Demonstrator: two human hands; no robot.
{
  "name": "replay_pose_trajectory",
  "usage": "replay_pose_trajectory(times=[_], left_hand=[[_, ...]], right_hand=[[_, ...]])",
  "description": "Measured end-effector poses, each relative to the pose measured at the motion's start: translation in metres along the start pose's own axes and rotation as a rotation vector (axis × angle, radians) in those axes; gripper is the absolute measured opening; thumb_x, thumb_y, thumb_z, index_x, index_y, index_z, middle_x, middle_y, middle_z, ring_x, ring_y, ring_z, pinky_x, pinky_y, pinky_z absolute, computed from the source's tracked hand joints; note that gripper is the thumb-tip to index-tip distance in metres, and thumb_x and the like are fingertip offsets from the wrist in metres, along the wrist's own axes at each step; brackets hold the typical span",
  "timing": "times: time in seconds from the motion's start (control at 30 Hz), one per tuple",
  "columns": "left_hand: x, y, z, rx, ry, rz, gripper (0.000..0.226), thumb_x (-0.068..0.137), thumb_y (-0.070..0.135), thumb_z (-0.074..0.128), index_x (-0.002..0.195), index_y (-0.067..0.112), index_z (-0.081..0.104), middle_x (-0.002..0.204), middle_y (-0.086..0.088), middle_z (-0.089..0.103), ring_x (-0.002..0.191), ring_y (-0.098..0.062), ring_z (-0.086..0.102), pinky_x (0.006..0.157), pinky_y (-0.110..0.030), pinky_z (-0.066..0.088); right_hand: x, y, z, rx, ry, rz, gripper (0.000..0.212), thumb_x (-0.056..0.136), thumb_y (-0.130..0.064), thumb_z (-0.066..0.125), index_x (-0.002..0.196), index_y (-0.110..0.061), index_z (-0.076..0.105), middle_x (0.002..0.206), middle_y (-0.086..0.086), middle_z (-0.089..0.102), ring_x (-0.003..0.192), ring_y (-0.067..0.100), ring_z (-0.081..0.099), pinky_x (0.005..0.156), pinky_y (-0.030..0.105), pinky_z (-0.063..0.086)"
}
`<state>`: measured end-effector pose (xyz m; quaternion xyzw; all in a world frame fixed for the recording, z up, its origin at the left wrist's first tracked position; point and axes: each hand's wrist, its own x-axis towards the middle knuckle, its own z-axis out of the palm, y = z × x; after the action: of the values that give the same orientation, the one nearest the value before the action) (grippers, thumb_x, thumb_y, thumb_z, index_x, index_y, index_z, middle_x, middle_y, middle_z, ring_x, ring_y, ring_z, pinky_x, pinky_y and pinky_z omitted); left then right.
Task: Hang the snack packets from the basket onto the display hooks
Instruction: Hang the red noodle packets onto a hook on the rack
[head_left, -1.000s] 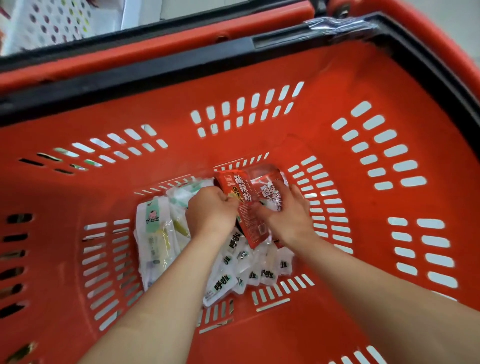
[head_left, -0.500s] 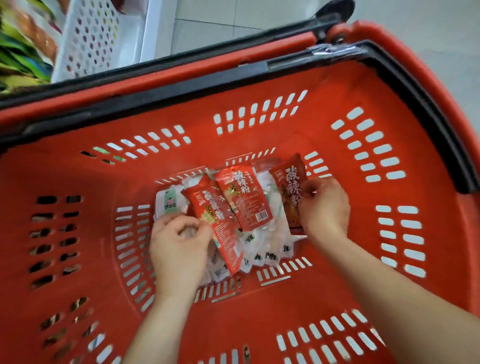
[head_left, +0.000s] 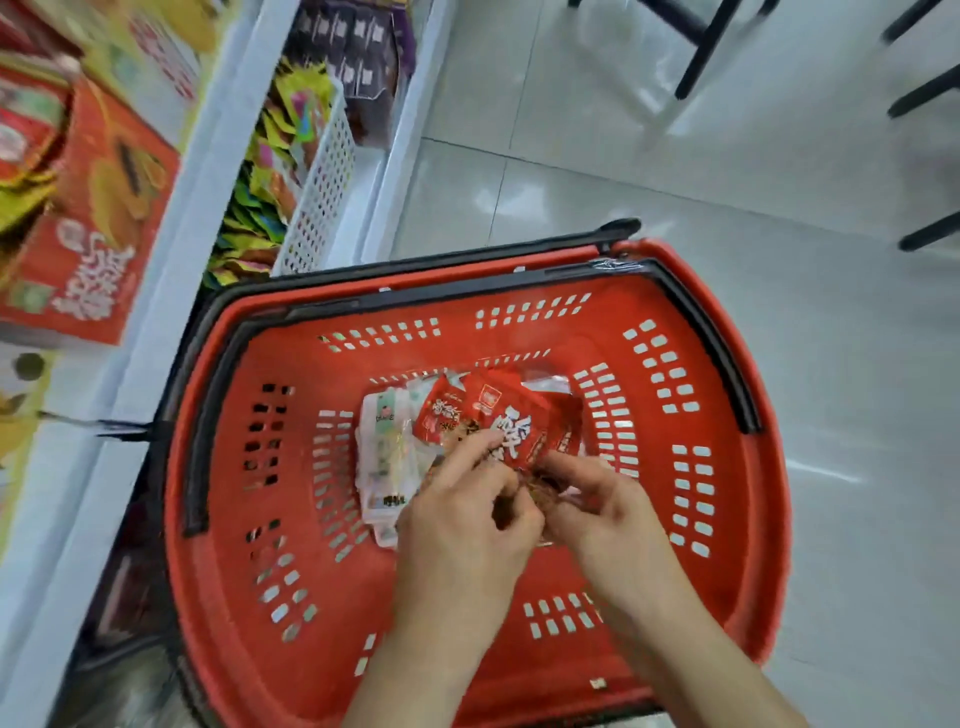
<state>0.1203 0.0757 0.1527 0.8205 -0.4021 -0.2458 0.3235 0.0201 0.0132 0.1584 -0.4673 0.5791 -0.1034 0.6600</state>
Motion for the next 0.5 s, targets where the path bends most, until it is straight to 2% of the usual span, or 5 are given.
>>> replay_pose_trajectory(times=[0.13,0.27,0.37,0.43,0.5], left_hand=[[-0.011,0.032,-0.03,0.068,-0.008,0.099,0.017,0.078,0.037,0.051,0.079,0.028,0.065,0.128,0.015,0.06,0.118,-0.005,0.053,0.093,-0.037,0.047],[-0.029,0.063,-0.06,0.005,-0.012,0.083,0.027,0.084,0.033,0.042,0.097,0.035,0.066,0.132,0.022,0.056,0.128,0.002,0.044,0.105,-0.041,0.039],[-0.034,0.092,-0.092,-0.215,0.054,-0.118,0.025,0.091,0.028,0.055,0.108,0.044,0.064,0.111,0.025,0.064,0.103,0.007,0.056,0.097,-0.036,0.048],[-0.035,0.114,-0.115,-0.197,0.127,-0.21,0.038,0.084,0.034,0.068,0.117,0.049,0.054,0.118,0.027,0.057,0.111,0.006,0.051,0.101,-0.031,0.044],[-0.035,0.135,-0.137,-0.155,0.106,-0.272,0.06,0.077,0.046,0.072,0.129,0.046,0.043,0.127,0.026,0.048,0.121,0.0,0.045,0.104,-0.03,0.039]], right_hand=[[-0.032,-0.046,-0.011,0.303,-0.08,0.059,0.018,0.084,-0.007,0.06,0.078,-0.014,0.076,0.084,0.006,0.069,0.078,0.016,0.063,0.077,0.034,0.049],[-0.06,-0.072,-0.01,0.238,0.012,-0.05,0.031,0.089,-0.026,0.066,0.079,0.003,0.065,0.077,0.026,0.061,0.074,0.024,0.055,0.074,0.041,0.047],[-0.085,-0.097,-0.011,0.154,0.069,-0.135,0.032,0.09,-0.022,0.066,0.059,-0.014,0.07,0.058,0.003,0.062,0.061,0.009,0.055,0.06,0.025,0.044],[-0.104,-0.115,-0.014,0.128,0.081,-0.169,0.038,0.089,-0.019,0.067,0.052,-0.019,0.067,0.056,-0.005,0.063,0.054,0.007,0.056,0.056,0.023,0.044],[-0.124,-0.133,-0.018,0.114,0.102,-0.224,0.04,0.087,-0.019,0.07,0.05,-0.011,0.057,0.054,0.001,0.053,0.054,0.014,0.046,0.057,0.027,0.038]])
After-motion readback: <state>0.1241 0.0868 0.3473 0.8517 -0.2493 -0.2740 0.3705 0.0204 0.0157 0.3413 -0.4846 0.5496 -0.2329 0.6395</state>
